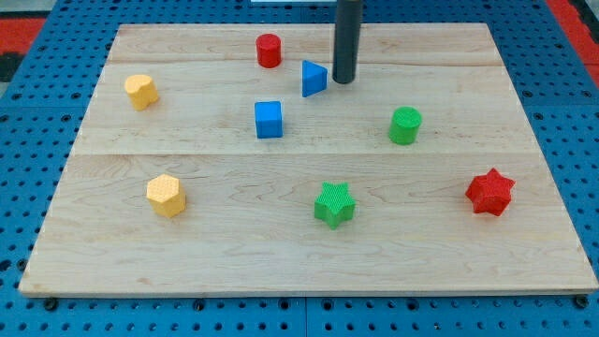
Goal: Push the triangle diagonally to the cube
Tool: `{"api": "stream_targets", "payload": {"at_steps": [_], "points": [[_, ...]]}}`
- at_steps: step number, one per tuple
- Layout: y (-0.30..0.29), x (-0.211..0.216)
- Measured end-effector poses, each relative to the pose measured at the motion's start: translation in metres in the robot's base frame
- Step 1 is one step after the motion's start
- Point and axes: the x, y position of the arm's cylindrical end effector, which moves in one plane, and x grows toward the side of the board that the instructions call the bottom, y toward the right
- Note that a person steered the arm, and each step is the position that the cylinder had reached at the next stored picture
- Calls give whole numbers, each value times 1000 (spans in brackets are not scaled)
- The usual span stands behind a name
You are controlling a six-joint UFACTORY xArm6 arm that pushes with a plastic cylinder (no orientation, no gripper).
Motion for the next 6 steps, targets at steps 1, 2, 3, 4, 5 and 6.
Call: {"api": "stream_targets", "payload": {"at_steps": [1,2,3,4,5,6], "points": [[-76,-13],[-89,-40],[-34,-37],[-18,-63],[-40,-93],[-117,-67]]}}
